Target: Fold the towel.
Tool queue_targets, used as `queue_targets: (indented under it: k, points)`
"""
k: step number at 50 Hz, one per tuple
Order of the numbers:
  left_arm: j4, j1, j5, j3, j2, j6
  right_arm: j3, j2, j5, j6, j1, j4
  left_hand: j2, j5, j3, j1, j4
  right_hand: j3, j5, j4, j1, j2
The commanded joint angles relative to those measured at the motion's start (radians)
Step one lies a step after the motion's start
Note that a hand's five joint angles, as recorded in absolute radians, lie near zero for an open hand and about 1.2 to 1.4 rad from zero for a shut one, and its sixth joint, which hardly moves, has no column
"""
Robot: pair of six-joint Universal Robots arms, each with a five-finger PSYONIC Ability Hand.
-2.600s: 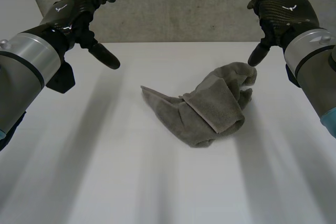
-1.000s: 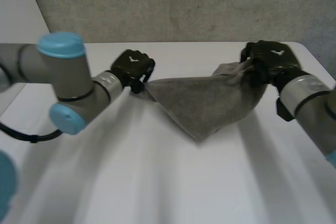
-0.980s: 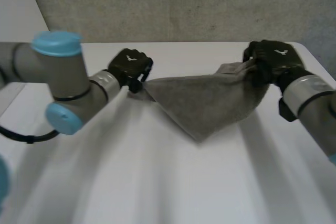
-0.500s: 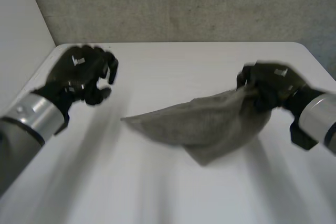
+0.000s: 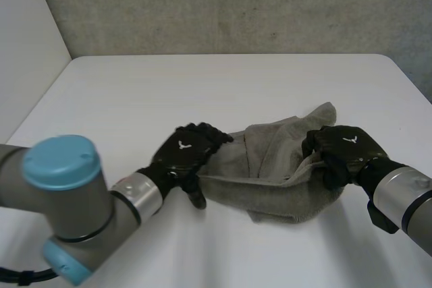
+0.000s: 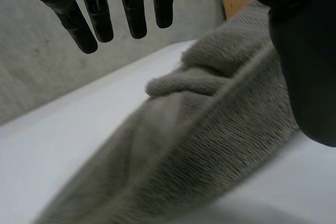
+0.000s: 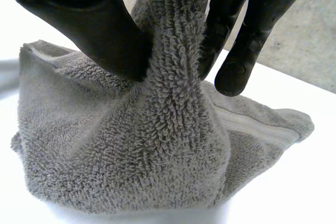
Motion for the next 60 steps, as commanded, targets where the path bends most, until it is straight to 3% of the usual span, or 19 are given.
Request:
queue_targets:
  k: [1,2,4,5,7,8,10,14,16,18,23,34,42,48,51,53,54,57,60]
  points:
    - [-0.031,-0.041,-0.050,0.121,-0.153,-0.017,0.025,-0.031,0.008,0.004,-0.018,-0.041,0.258,0.279,0.262,0.259,0.256,0.062,0.062,0.065,0.073,0.080]
    - [-0.031,-0.041,-0.051,0.121,-0.153,-0.017,0.030,-0.031,0.006,0.004,-0.028,-0.041,0.259,0.280,0.264,0.261,0.258,0.062,0.062,0.065,0.073,0.080]
    - [-0.075,-0.045,-0.081,0.155,-0.180,-0.019,0.034,-0.031,0.003,0.004,-0.041,-0.041,0.749,0.770,0.754,0.751,0.748,0.046,0.045,0.049,0.056,0.064]
    - [-0.075,-0.045,-0.081,0.155,-0.181,-0.019,0.034,-0.031,0.003,0.004,-0.041,-0.041,0.752,0.773,0.757,0.754,0.751,0.046,0.045,0.048,0.056,0.064]
    - [-0.123,-0.044,-0.097,0.163,-0.174,-0.021,0.033,-0.029,-0.006,-0.010,-0.050,-0.038,1.080,1.101,1.085,1.082,1.079,-0.325,-0.325,-0.322,-0.314,-0.307]
    - [-0.123,-0.044,-0.097,0.163,-0.174,-0.021,0.033,-0.029,-0.006,-0.010,-0.050,-0.038,1.081,1.102,1.085,1.083,1.079,-0.327,-0.328,-0.324,-0.317,-0.309]
    - [-0.134,-0.038,-0.098,0.157,-0.162,-0.022,0.011,-0.029,-0.006,-0.025,-0.047,-0.024,1.081,1.102,1.085,1.083,1.079,-1.017,-1.018,-1.014,-1.007,-0.999]
    - [-0.144,-0.028,-0.100,0.112,-0.081,-0.022,-0.039,-0.029,-0.022,-0.130,-0.039,0.028,1.081,1.102,1.085,1.083,1.079,-1.160,-1.160,-1.157,-1.149,-1.142]
    - [-0.140,-0.025,-0.097,0.080,-0.053,-0.022,-0.070,-0.029,-0.045,-0.229,-0.039,0.076,1.081,1.102,1.085,1.083,1.079,-1.160,-1.160,-1.157,-1.149,-1.142]
    - [-0.137,-0.024,-0.095,0.051,-0.024,-0.022,-0.142,-0.026,-0.107,-0.472,-0.039,0.172,1.081,1.102,1.085,1.083,1.079,-1.160,-1.160,-1.157,-1.149,-1.142]
    - [-0.112,-0.033,-0.094,-0.041,0.040,-0.021,-0.260,0.026,-0.152,-0.695,-0.016,0.263,1.081,1.102,1.085,1.083,1.079,-1.160,-1.160,-1.157,-1.149,-1.142]
    - [-0.086,-0.035,-0.094,-0.112,0.080,-0.008,-0.515,0.323,-0.158,-0.826,0.198,0.390,1.081,1.102,1.085,1.083,1.079,-1.160,-1.160,-1.157,-1.149,-1.142]
    - [-0.084,-0.004,-0.094,-0.146,0.085,-0.007,-0.532,0.445,-0.137,-1.080,0.249,0.404,1.081,1.102,1.085,1.083,1.079,-1.158,-1.159,-1.155,-1.148,-1.140]
    - [-0.084,0.004,-0.094,-0.156,0.085,-0.005,-0.538,0.509,-0.074,-1.111,0.252,0.406,1.081,1.102,1.085,1.083,1.079,-1.105,-1.106,-1.102,-1.095,-1.087]
    - [-0.084,0.004,-0.094,-0.155,0.085,-0.005,-0.555,0.523,-0.032,-1.110,0.252,0.406,1.081,1.102,1.085,1.083,1.079,-0.956,-0.956,-0.953,-0.945,-0.938]
    - [-0.084,0.005,-0.094,-0.155,0.085,-0.007,-0.576,0.523,-0.026,-1.095,0.251,0.398,1.081,1.102,1.085,1.083,1.079,-0.456,-0.457,-0.454,-0.446,-0.439]
    - [-0.084,0.007,-0.094,-0.155,0.085,-0.007,-0.576,0.523,-0.026,-1.094,0.251,0.398,1.081,1.102,1.085,1.083,1.079,-0.454,-0.454,-0.451,-0.443,-0.436]
    - [-0.084,0.011,-0.095,-0.147,0.085,-0.005,-0.622,0.514,-0.025,-1.015,0.248,0.372,1.081,1.102,1.085,1.083,1.079,0.031,0.031,0.034,0.042,0.049]
    - [-0.084,0.014,-0.095,-0.133,0.086,-0.005,-0.686,0.502,-0.020,-0.830,0.249,0.299,1.081,1.102,1.085,1.083,1.079,0.062,0.062,0.065,0.073,0.080]
